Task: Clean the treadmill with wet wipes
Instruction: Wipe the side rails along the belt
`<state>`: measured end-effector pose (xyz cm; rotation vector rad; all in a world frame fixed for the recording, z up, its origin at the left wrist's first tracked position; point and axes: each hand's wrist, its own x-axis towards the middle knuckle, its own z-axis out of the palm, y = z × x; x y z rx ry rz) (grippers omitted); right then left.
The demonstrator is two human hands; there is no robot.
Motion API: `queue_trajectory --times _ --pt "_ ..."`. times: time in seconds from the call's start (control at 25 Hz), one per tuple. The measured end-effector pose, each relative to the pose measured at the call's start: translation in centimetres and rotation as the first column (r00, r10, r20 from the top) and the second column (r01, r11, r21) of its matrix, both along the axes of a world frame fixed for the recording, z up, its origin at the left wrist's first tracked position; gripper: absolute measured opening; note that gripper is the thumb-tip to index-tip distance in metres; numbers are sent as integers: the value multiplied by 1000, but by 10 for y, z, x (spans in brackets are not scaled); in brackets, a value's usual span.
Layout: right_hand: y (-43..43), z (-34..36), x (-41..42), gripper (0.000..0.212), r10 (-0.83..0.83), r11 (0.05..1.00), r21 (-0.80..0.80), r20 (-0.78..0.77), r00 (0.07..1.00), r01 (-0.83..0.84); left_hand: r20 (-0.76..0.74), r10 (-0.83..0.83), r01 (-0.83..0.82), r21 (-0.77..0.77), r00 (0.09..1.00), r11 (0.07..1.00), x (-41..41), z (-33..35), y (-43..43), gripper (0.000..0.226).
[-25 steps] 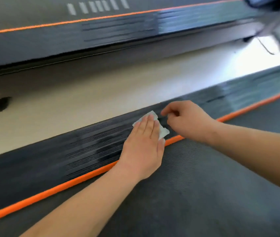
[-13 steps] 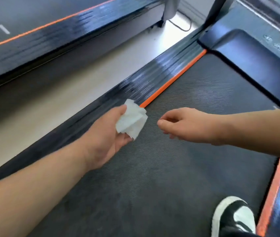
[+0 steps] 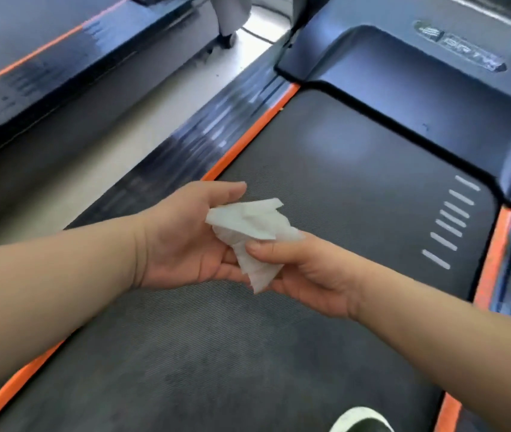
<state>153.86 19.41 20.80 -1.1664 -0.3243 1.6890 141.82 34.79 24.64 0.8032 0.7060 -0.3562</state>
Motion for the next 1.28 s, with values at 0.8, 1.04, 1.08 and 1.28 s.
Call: queue_trajectory --times 0.8,1.04,1.08,1.28 --pt "-65 -85 245 46 -699 710 -244 -129 703 661 -523 -288 548 454 802 703 224 1 -33 43" --pt "-30 -89 251 46 -683 719 -232 -68 727 655 -562 -555 767 589 614 252 285 -19 15 39" --pt "-31 -89 259 40 -707 692 -240 -37 706 681 -573 -579 785 584 580 209 306 -29 14 37" --pt "-99 -80 307 29 -834 432 -338 203 513 836 -484 -690 782 592 538 194 416 -64 -64 29"
